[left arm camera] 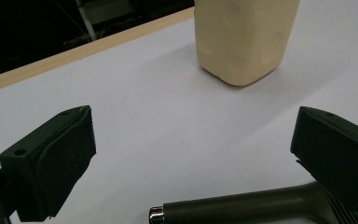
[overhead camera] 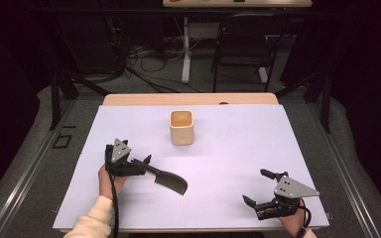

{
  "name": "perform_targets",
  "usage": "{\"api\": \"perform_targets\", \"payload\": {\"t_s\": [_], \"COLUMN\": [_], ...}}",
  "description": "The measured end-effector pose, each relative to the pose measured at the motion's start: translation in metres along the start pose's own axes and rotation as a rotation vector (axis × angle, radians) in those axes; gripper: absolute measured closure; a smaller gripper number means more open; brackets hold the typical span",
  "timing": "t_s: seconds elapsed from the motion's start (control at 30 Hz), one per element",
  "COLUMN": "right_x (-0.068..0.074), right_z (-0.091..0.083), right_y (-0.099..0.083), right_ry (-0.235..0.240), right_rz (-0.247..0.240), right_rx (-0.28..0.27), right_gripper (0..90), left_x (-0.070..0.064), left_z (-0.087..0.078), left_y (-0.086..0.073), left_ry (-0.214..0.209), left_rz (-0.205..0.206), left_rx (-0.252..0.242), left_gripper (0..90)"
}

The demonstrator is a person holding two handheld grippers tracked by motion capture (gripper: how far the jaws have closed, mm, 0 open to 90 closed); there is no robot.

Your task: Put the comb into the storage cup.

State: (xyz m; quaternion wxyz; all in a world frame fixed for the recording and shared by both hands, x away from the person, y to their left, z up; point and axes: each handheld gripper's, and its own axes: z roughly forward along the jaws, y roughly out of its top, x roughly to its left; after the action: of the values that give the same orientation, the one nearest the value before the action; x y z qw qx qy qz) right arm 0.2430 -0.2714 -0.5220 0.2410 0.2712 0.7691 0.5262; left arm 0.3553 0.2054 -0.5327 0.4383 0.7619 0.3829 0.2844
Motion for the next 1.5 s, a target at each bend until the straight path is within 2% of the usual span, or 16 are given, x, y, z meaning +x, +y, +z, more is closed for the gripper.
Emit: {"api": "perform_targets", "payload": {"t_s": [0.13,0.17,0.23,0.27,0.43,0.53,0.6,0.63,0.73,0.77,0.8,0.83,0.87,0.9,1.2,1.5], "right_x": [0.000,0.000,0.000,0.000,0.000,0.000,0.000,0.000,0.000,0.000,0.000,0.000,0.000,0.000,0.001,0.001], "right_z": [0.000,0.000,0.000,0.000,0.000,0.000,0.001,0.001,0.001,0.001,0.001,0.001,0.001,0.001,0.001,0.000], "right_y": [0.000,0.000,0.000,0.000,0.000,0.000,0.000,0.000,0.000,0.000,0.000,0.000,0.000,0.000,0.000,0.000], "right_ry": [0.000,0.000,0.000,0.000,0.000,0.000,0.000,0.000,0.000,0.000,0.000,0.000,0.000,-0.001,0.000,-0.001], "right_rz": [0.001,0.001,0.000,0.000,0.000,0.000,-0.002,-0.002,-0.003,-0.002,-0.002,-0.001,-0.001,-0.003,-0.003,-0.002], "right_rx": [0.001,0.003,0.002,0.004,0.005,0.009,0.010,0.010,0.011,0.012,0.012,0.014,0.014,0.012,0.016,0.022], "right_gripper": [0.0,0.0,0.0,0.0,0.0,0.0,0.0,0.0,0.0,0.0,0.0,0.0,0.0,0.0,0.2,0.2], "left_x": [0.002,0.003,0.004,0.004,0.008,0.009,0.009,0.010,0.012,0.013,0.014,0.015,0.015,0.016,0.019,0.019], "left_z": [0.005,0.006,0.007,0.007,0.009,0.011,0.012,0.012,0.014,0.014,0.015,0.015,0.016,0.016,0.021,0.023], "left_y": [0.000,0.000,0.000,0.001,0.000,0.000,-0.001,-0.001,-0.003,-0.003,-0.004,-0.004,-0.005,-0.005,-0.008,-0.011], "left_ry": [0.003,-0.002,-0.004,-0.007,-0.020,-0.036,-0.040,-0.041,-0.039,-0.042,-0.046,-0.045,-0.044,-0.045,-0.025,-0.032], "left_rz": [-0.006,-0.011,-0.012,-0.016,-0.026,-0.033,-0.034,-0.034,-0.041,-0.040,-0.045,-0.043,-0.043,-0.047,-0.043,-0.033], "left_rx": [0.033,0.046,0.050,0.054,0.080,0.116,0.129,0.138,0.163,0.173,0.176,0.185,0.191,0.195,0.242,0.273], "left_gripper": [1.0,5.7,7.2,13.9,23.6,36.7,52.6,52.6,67.5,76.0,76.0,83.6,83.6,89.7,89.8,89.8]}}
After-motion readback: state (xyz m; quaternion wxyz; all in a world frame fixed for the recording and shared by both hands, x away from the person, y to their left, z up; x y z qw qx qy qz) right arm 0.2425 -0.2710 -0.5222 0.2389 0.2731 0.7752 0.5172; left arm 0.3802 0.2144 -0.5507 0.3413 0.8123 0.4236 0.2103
